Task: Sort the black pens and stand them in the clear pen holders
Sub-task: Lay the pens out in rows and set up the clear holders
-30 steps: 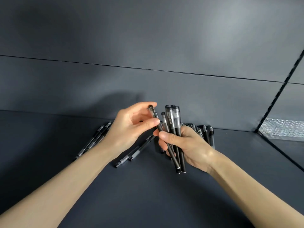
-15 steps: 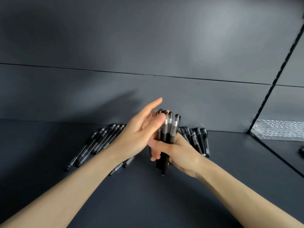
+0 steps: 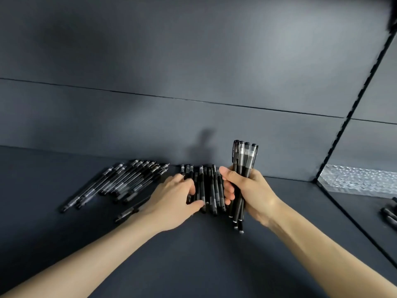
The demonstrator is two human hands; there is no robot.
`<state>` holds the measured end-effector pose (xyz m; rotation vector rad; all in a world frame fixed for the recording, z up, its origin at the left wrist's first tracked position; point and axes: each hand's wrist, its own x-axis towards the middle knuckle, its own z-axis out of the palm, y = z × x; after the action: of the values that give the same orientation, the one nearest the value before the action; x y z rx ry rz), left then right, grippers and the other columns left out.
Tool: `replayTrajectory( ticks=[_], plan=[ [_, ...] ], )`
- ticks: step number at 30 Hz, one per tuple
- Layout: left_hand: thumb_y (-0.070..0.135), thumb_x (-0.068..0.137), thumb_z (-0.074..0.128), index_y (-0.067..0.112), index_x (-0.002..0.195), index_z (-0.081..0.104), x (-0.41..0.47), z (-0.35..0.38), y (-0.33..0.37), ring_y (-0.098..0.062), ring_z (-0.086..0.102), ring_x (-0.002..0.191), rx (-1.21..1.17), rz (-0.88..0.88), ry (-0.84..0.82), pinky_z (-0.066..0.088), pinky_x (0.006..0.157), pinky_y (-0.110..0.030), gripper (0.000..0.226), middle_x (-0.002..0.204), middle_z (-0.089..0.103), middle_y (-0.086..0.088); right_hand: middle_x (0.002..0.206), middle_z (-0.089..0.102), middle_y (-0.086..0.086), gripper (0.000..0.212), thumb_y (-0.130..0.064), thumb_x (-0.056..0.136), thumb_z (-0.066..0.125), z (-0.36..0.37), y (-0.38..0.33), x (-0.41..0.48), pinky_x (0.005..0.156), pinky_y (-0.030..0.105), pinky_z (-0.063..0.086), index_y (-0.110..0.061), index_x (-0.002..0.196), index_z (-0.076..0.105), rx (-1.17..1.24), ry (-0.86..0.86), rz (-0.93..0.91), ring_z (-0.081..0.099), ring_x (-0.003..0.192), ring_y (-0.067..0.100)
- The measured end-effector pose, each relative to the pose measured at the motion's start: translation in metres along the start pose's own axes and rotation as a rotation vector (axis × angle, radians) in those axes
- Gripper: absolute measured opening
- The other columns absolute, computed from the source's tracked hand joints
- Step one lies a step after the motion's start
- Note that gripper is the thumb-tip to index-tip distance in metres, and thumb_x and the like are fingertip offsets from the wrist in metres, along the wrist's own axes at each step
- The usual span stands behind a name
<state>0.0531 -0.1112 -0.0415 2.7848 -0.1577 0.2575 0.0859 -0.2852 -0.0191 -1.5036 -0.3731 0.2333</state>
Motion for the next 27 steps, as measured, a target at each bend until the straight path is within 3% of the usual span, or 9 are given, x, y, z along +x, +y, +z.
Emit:
replayTrajectory(
  ticks=[9,11,14,17,21,24,27],
  plan=[
    [0.051,0.091,0.049,0.019,0.094,0.061,0.0,0.0,0.014,-0.023,0.042,0.112,0.2,-0.217,-0.103,0.032,0.09,-0.033,0.035,0.103,0.043,0.0,0.052,0.039,0.002,0.028,-0.016,0.094,0.056,-0.008,0.004,-0.007,0.046,0.027,0.041,-0.008,0.068,0.046,0.102,-0.025,0.032,0.038,0.045,0.016],
    [0.05,0.091,0.049,0.017,0.086,0.064,-0.001,-0.001,0.015,-0.022,0.045,0.105,0.172,-0.239,-0.102,0.03,0.084,-0.031,0.037,0.097,0.041,0.001,0.054,0.044,0.003,0.024,-0.017,0.093,0.057,-0.009,0.004,-0.009,0.046,0.028,0.041,-0.006,0.073,0.051,0.09,-0.028,0.031,0.043,0.048,0.017],
    [0.046,0.091,0.052,0.016,0.066,0.055,-0.005,-0.009,0.013,-0.022,0.047,0.078,0.031,-0.241,0.013,0.032,0.065,-0.029,0.039,0.076,0.044,0.003,0.058,0.045,0.005,0.02,-0.015,0.091,0.059,-0.01,0.004,-0.01,0.045,0.028,0.041,0.002,0.081,0.059,0.099,-0.009,0.021,0.045,0.051,0.016],
    [0.04,0.093,0.051,0.013,0.066,0.05,-0.01,-0.015,0.016,-0.014,0.042,0.056,-0.228,-0.178,0.16,0.031,0.052,-0.026,0.038,0.058,0.048,0.005,0.062,0.045,0.006,0.033,-0.016,0.09,0.06,-0.009,0.003,-0.008,0.045,0.027,0.04,0.016,0.093,0.056,0.127,0.023,0.022,0.043,0.05,0.016],
    [0.031,0.094,0.052,0.013,0.075,0.053,-0.016,-0.01,0.042,-0.009,0.048,0.045,-0.615,0.031,0.045,0.039,0.052,-0.02,0.026,0.056,0.061,0.002,0.064,0.048,0.006,0.03,-0.023,0.087,0.064,-0.007,-0.001,-0.007,0.047,0.027,0.04,0.006,0.095,0.061,0.187,0.064,0.013,0.045,0.052,0.017],
    [0.032,0.093,0.054,0.01,0.077,0.058,-0.016,0.0,0.05,-0.01,0.05,0.048,-0.668,0.112,0.001,0.042,0.055,-0.021,0.027,0.061,0.062,0.0,0.064,0.051,0.007,0.025,-0.027,0.087,0.064,-0.011,-0.005,-0.009,0.05,0.028,0.042,-0.005,0.075,0.058,0.165,0.091,0.027,0.046,0.057,0.022],
    [0.034,0.094,0.052,0.012,0.084,0.065,-0.008,0.009,0.034,-0.005,0.05,0.066,-0.47,0.146,0.085,0.038,0.063,-0.016,0.027,0.078,0.06,0.005,0.063,0.057,0.003,0.029,-0.026,0.092,0.057,-0.019,-0.01,-0.008,0.05,0.026,0.046,-0.01,0.067,0.057,0.157,0.151,0.032,0.052,0.053,0.017]
  ],
)
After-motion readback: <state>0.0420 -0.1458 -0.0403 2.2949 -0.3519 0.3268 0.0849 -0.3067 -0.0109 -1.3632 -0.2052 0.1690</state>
